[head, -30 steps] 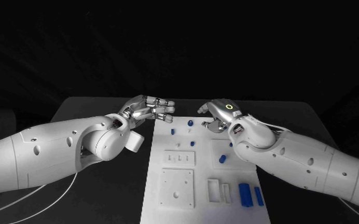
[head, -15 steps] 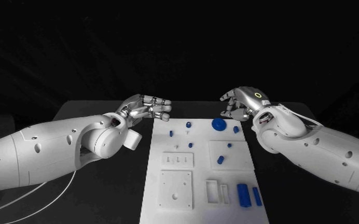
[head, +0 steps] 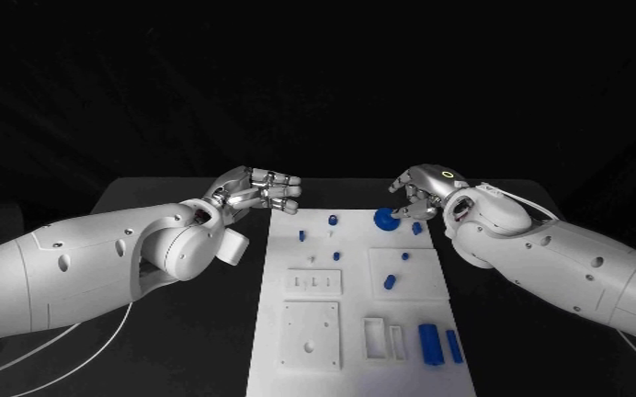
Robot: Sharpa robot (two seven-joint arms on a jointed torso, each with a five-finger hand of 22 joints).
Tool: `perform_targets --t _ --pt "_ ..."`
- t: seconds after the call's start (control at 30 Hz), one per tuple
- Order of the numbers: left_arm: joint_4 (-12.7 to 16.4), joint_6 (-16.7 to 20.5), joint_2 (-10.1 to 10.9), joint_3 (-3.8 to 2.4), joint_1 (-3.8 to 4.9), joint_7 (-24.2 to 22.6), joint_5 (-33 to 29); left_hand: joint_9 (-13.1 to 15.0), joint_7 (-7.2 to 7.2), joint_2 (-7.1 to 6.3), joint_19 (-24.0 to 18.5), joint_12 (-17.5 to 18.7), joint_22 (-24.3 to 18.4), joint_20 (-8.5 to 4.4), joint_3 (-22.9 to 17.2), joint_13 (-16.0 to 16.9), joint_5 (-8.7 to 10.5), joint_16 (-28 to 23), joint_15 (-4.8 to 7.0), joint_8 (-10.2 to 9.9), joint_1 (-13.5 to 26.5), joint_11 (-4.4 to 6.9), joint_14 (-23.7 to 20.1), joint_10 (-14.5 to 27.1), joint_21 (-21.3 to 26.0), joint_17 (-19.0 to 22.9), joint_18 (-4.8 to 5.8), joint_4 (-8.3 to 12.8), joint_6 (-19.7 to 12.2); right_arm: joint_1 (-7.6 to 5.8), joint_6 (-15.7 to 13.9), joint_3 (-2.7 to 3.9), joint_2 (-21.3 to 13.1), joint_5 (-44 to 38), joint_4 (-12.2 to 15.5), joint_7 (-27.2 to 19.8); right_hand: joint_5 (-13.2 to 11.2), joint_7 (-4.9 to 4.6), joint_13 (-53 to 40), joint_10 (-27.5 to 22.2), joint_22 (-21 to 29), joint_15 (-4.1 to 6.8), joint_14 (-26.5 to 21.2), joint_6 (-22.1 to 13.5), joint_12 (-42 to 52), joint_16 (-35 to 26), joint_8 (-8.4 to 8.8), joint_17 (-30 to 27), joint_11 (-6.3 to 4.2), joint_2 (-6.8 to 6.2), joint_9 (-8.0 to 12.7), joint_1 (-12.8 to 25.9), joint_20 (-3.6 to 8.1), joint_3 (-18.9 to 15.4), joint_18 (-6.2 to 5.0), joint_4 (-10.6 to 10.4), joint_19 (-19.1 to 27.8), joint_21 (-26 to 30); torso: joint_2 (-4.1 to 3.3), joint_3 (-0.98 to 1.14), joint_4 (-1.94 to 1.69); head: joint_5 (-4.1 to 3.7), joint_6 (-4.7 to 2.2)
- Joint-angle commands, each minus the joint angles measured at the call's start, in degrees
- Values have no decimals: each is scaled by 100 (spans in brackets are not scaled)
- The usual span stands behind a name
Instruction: Assemble the parts on the task board
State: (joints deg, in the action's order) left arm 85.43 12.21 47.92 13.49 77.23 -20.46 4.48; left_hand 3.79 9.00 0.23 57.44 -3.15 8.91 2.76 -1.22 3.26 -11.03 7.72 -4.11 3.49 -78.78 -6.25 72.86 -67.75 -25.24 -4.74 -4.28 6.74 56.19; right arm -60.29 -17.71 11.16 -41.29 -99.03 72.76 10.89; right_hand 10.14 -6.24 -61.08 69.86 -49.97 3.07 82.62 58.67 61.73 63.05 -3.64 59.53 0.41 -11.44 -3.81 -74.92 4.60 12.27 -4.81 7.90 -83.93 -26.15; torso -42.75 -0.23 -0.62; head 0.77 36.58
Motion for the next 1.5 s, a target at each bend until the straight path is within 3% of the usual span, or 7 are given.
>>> perform_targets --t 0.03,0.57,0.8,0.83,0.93,1.5 --pt "19 -89 -16 -6 11 -57 5 4 -21 56 -30 -25 -5 20 6 8 -22 19 11 8 5 3 -37 27 -35 8 8 27 -37 34 476 2 67 70 -90 -49 181 5 -128 57 -87 -2 50 43 171 79 3 126 0 37 -6 60 -21 -21 -96 -6 -107 -17 -1 -2 -3 -13 24" --pt "24 -108 -25 -5 10 -46 13 4 -21 56 -30 -25 -5 20 6 8 -22 19 11 8 5 3 -37 27 -35 8 8 27 -37 90 511 3 225 102 -313 -105 200 12 -233 105 -275 -3 69 92 327 113 0 253 -1 81 -9 113 -26 -5 -110 -19 -111 16 12 3 19 3 70" --pt "16 -98 -36 -5 10 -18 32 6 -22 64 -44 -26 -9 21 1 9 -27 21 12 10 27 5 -32 25 -64 7 7 39 -39 115 521 3 284 136 -405 -130 210 18 -233 107 -355 3 72 139 333 109 2 275 -7 109 -6 151 -20 81 -105 -24 -119 50 10 6 8 -2 88" --pt "14 -97 -38 -4 10 -16 33 6 -22 64 -44 -26 -9 21 1 9 -27 21 12 10 27 5 -32 25 -64 7 7 39 -39 118 521 3 294 149 -426 -137 375 22 -226 102 -364 6 73 157 325 108 2 276 -12 121 -7 170 -18 98 -105 -36 -120 57 9 4 6 -4 88" --pt "11 -99 -42 -4 9 -12 36 6 -22 64 -44 -26 -9 21 1 9 -27 21 12 10 27 5 -32 25 -64 7 7 39 -39 124 526 3 326 176 -492 -155 574 24 -221 101 -386 13 72 166 320 105 6 280 -18 130 -5 214 -11 134 -104 -42 -126 67 7 0 2 -6 86" --pt "-14 -110 -73 4 8 -3 38 5 -23 72 -46 -26 -24 23 0 9 -22 21 10 9 41 5 -36 27 -71 5 7 29 -39 133 489 3 463 272 -806 -231 599 20 -203 96 -486 17 73 145 306 93 6 288 -19 149 -4 292 -6 194 -105 -10 -140 125 4 2 13 10 123"
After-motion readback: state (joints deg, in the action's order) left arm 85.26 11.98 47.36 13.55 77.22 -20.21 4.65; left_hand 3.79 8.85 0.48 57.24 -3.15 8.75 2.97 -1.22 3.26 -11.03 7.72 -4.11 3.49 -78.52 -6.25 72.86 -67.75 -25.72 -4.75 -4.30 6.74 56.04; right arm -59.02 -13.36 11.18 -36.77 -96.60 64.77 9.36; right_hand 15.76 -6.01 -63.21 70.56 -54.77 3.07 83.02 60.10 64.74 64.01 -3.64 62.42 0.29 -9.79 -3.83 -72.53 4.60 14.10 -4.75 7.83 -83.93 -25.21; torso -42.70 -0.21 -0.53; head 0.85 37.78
